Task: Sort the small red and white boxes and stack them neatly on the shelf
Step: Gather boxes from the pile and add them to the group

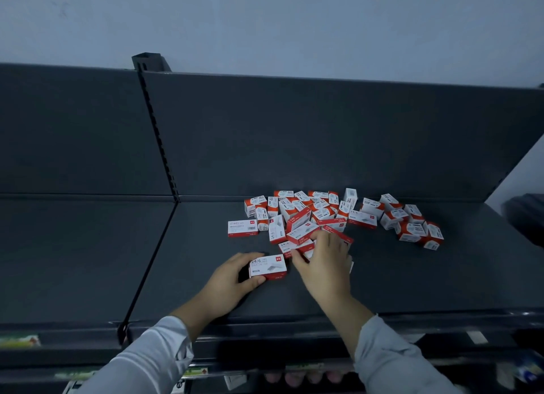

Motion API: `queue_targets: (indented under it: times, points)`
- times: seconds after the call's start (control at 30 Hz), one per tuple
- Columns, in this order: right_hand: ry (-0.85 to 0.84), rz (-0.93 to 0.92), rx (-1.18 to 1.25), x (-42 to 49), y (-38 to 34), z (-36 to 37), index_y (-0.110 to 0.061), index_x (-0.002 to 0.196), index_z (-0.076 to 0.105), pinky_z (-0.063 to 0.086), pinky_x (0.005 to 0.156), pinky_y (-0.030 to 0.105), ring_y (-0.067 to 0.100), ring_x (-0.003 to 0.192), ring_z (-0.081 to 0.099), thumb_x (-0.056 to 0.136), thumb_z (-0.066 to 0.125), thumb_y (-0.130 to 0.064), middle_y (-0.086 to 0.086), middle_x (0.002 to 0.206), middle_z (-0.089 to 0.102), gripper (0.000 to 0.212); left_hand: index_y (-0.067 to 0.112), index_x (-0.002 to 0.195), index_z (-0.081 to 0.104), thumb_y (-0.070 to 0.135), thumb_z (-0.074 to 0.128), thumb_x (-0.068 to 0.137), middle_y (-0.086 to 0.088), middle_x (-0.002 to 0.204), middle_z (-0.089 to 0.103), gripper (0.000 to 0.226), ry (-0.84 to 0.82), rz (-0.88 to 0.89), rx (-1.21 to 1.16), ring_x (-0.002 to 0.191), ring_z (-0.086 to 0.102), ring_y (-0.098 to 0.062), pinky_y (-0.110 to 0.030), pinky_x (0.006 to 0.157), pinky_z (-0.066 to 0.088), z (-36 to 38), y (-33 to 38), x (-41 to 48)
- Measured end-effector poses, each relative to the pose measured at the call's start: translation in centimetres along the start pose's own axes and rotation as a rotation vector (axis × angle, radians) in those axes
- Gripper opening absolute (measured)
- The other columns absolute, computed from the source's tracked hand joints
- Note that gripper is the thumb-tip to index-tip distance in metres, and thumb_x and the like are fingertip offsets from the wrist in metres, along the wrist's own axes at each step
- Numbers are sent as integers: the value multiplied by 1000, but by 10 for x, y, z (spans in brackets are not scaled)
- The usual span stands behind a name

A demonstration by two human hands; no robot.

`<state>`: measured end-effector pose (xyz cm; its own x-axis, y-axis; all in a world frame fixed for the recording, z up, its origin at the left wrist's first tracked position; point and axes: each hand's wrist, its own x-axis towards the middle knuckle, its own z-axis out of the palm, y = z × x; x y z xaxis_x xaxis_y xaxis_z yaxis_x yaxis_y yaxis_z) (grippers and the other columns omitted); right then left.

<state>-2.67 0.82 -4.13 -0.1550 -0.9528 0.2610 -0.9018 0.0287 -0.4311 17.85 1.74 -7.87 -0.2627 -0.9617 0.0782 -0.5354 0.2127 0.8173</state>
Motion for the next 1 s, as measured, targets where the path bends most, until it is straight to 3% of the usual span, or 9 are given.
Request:
queue_targets:
  times: [0.13, 0.27, 0.47, 0.63, 0.87, 1.0]
  points:
    - [-94, 90, -135, 9, -6, 5, -19, 125, 40, 36, 103, 47, 27, 126, 44, 76, 63, -70, 4, 131, 51, 74, 39, 127, 54, 26, 68, 90, 17, 118, 57, 42, -7, -16, -4, 112, 51, 9, -3, 93, 35, 0, 2, 0]
    - [-104, 66, -217, 13, -11, 10, -19, 131, 35, 29, 108, 52, 30, 130, 43, 80, 55, -71, 6, 136, 50, 76, 48, 116, 52, 25, 69, 89, 19, 117, 58, 40, -16, -41, -23, 112, 50, 11, -2, 91, 35, -4, 4, 3]
    - [-125, 47, -230, 13, -9, 8, -21, 134, 35, 25, 110, 53, 30, 131, 43, 82, 53, -71, 3, 137, 51, 74, 43, 120, 54, 24, 70, 88, 20, 119, 58, 40, -23, -56, -20, 111, 50, 12, 0, 90, 35, -3, 3, 3]
    - [-155, 63, -235, 18, -9, 8, -21, 143, 27, 24, 111, 54, 31, 136, 37, 80, 53, -75, 4, 145, 45, 86, 41, 120, 55, 23, 71, 88, 20, 119, 58, 40, -27, -62, -30, 111, 49, 15, 1, 90, 34, -5, 5, 3]
    - [-105, 58, -147, 20, 3, 2, -24, 131, 34, 27, 109, 52, 25, 128, 46, 74, 62, -64, 0, 133, 53, 74, 42, 118, 54, 20, 71, 88, 17, 120, 58, 41, -33, -62, -31, 110, 50, 14, 1, 90, 34, -6, 5, 3]
    - [-163, 61, -30, 23, 25, -9, -24, 129, 33, 32, 105, 50, 24, 129, 41, 77, 66, -53, 0, 136, 47, 69, 39, 122, 55, 22, 70, 88, 18, 121, 58, 41, -40, -81, -29, 111, 50, 14, 0, 91, 34, -6, 4, 4]
